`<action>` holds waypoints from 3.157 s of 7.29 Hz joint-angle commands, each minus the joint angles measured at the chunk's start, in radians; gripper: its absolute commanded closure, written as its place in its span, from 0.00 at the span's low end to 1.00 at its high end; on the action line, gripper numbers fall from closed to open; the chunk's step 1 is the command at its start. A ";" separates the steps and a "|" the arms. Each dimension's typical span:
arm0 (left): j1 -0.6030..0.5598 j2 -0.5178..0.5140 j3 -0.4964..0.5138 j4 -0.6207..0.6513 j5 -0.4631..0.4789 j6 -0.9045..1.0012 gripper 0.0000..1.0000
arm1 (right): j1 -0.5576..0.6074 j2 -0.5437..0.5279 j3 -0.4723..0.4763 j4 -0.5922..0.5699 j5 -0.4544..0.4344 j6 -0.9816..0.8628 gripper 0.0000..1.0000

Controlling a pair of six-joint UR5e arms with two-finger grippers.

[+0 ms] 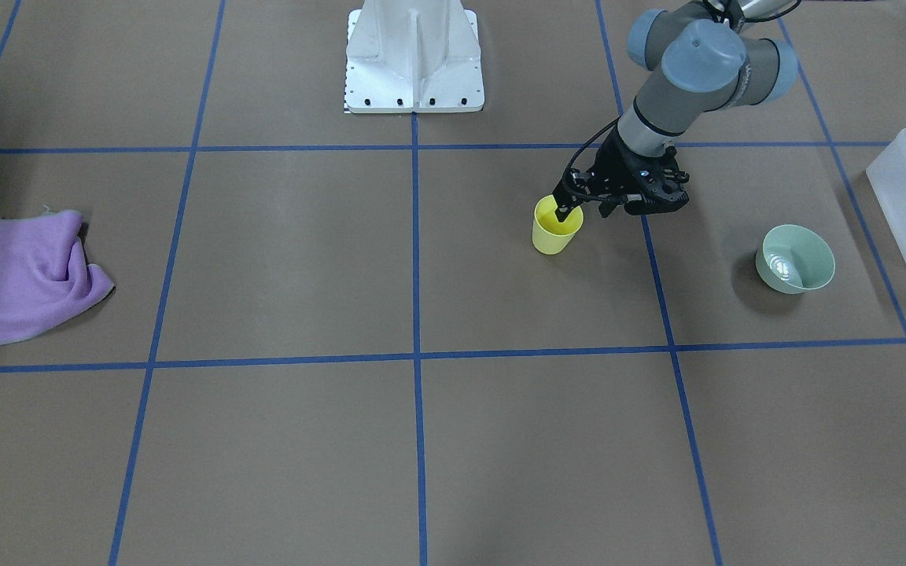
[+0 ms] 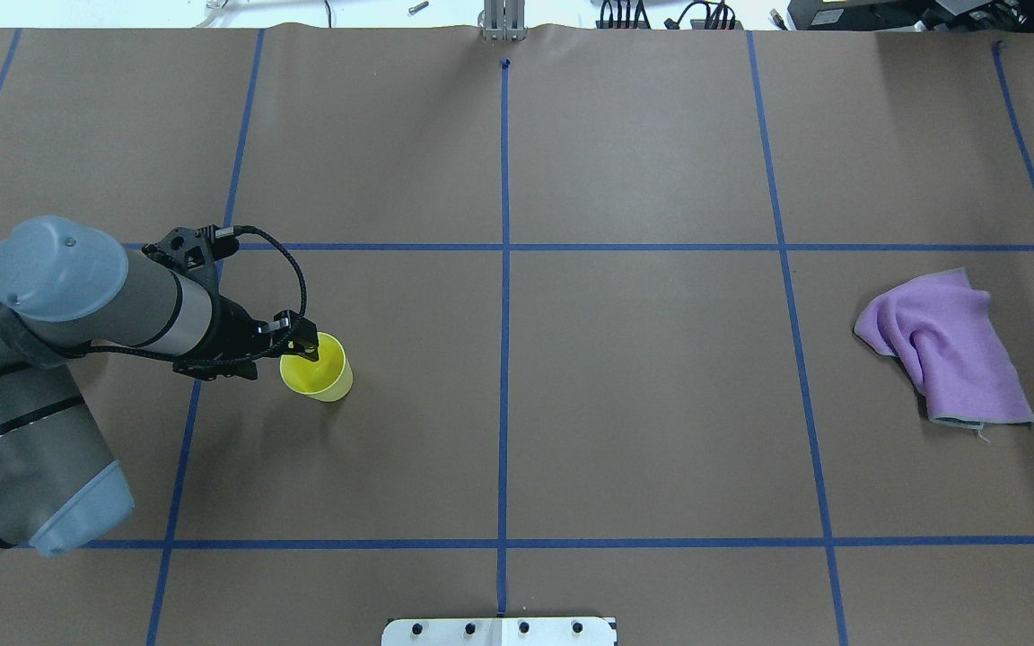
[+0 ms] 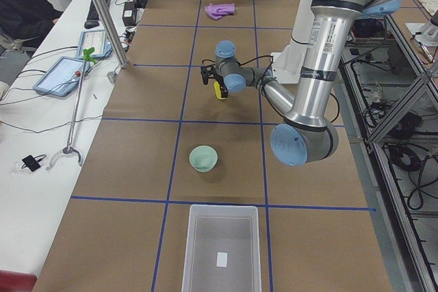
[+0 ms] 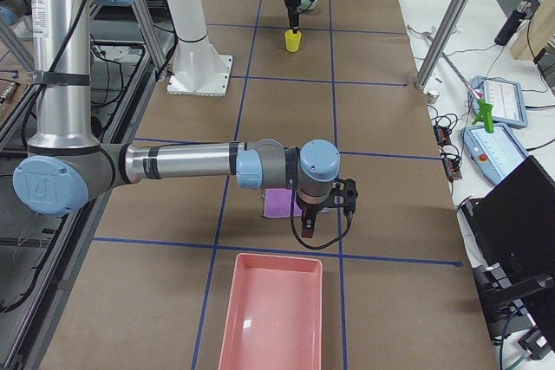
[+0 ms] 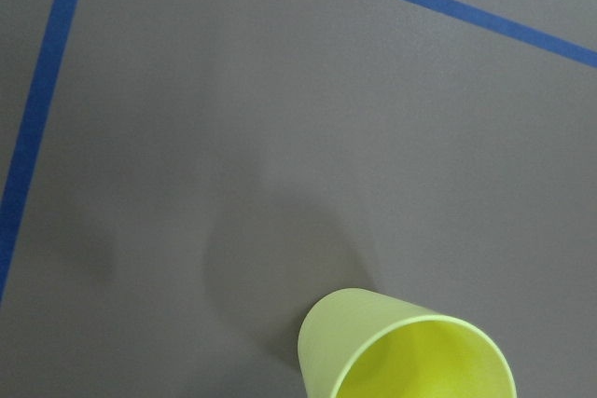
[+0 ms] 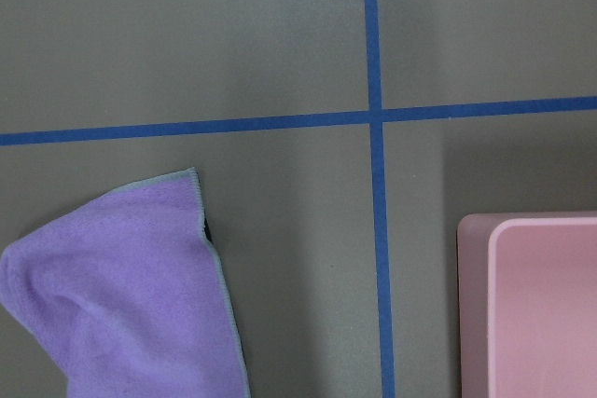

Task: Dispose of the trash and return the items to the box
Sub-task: 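Reach the left gripper down to the yellow cup and close on it, then lift the yellow cup with the left gripper while the right gripper reaches the lavender cloth, then grasp the lavender cloth with the right gripper while the left carries the cup away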

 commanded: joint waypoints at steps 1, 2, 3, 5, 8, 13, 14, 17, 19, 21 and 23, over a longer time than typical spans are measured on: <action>0.001 -0.015 0.032 0.000 0.000 0.000 0.62 | 0.000 -0.003 0.000 0.000 0.002 0.000 0.00; 0.001 -0.020 0.034 0.000 0.006 0.000 1.00 | 0.000 -0.003 0.000 0.002 0.002 0.000 0.00; 0.001 -0.021 0.032 0.000 0.006 0.000 1.00 | -0.003 -0.001 0.000 0.005 0.002 -0.002 0.00; -0.004 -0.018 -0.010 0.008 -0.032 -0.025 1.00 | -0.041 0.000 0.029 0.005 0.001 0.000 0.00; -0.202 -0.017 -0.133 0.159 -0.273 -0.025 1.00 | -0.272 0.009 0.136 0.022 -0.021 0.196 0.00; -0.395 0.008 -0.106 0.161 -0.380 0.095 1.00 | -0.488 0.037 0.005 0.224 -0.157 0.199 0.00; -0.404 0.010 -0.106 0.161 -0.380 0.095 1.00 | -0.502 0.072 -0.024 0.229 -0.160 0.198 0.00; -0.473 0.052 -0.106 0.161 -0.420 0.176 1.00 | -0.546 0.117 -0.067 0.229 -0.159 0.198 0.00; -0.482 0.054 -0.106 0.160 -0.426 0.184 1.00 | -0.552 0.123 -0.083 0.227 -0.163 0.198 0.00; -0.485 0.054 -0.106 0.160 -0.426 0.184 1.00 | -0.558 0.125 -0.106 0.227 -0.171 0.199 0.19; -0.496 0.059 -0.107 0.160 -0.428 0.195 1.00 | -0.563 0.125 -0.112 0.229 -0.198 0.190 1.00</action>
